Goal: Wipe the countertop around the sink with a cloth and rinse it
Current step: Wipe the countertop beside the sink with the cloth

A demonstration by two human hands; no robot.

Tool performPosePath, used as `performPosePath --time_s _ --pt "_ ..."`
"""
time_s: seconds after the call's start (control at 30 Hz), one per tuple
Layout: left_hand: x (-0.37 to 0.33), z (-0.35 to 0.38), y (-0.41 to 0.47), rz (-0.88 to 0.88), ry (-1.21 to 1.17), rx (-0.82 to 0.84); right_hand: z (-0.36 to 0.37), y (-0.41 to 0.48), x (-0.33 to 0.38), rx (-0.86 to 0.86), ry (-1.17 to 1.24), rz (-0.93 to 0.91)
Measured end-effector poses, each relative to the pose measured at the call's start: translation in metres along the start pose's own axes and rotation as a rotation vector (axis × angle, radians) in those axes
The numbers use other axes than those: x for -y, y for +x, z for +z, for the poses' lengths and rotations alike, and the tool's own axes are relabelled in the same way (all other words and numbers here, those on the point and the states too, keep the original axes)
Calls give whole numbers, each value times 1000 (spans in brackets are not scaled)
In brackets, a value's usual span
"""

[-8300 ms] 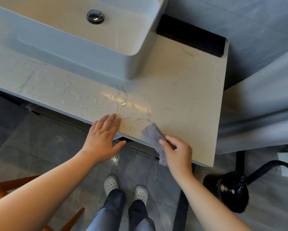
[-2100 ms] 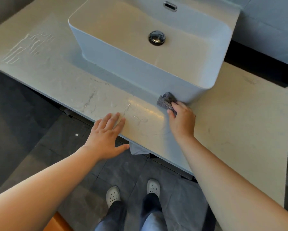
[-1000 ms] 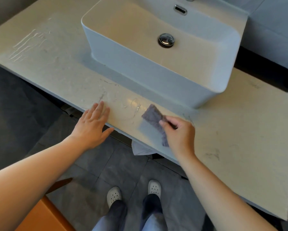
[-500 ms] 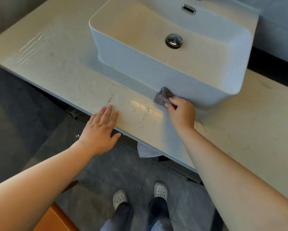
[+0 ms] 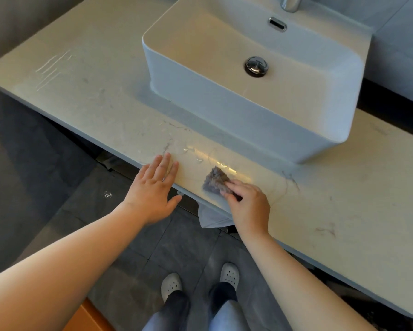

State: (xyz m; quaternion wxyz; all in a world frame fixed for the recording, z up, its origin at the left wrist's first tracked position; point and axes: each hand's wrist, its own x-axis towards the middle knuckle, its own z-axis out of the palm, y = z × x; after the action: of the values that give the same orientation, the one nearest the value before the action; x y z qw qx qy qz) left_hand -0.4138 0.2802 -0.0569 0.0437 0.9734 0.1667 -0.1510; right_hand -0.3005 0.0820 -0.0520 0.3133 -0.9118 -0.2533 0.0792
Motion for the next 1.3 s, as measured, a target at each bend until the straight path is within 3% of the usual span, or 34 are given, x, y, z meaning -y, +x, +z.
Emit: performPosePath --time_s 0.23,0.4,0.53,0.7,0.8,1.3 --pt "1 -8 1 -3 -21 53 -10 -35 7 140 205 99" --pt "1 -11 0 1 -36 63 -36 -15 26 33 436 180" --pt "-2 -10 0 -15 -44 57 -45 49 24 -74 358 134" --pt "-4 -10 0 -36 -52 61 -23 99 3 116 62 -21" --pt "-5 -10 1 -50 -57 75 -7 93 -7 130 -63 -129" --pt "-14 -13 0 -121 -177 72 29 116 1 61 17 -189"
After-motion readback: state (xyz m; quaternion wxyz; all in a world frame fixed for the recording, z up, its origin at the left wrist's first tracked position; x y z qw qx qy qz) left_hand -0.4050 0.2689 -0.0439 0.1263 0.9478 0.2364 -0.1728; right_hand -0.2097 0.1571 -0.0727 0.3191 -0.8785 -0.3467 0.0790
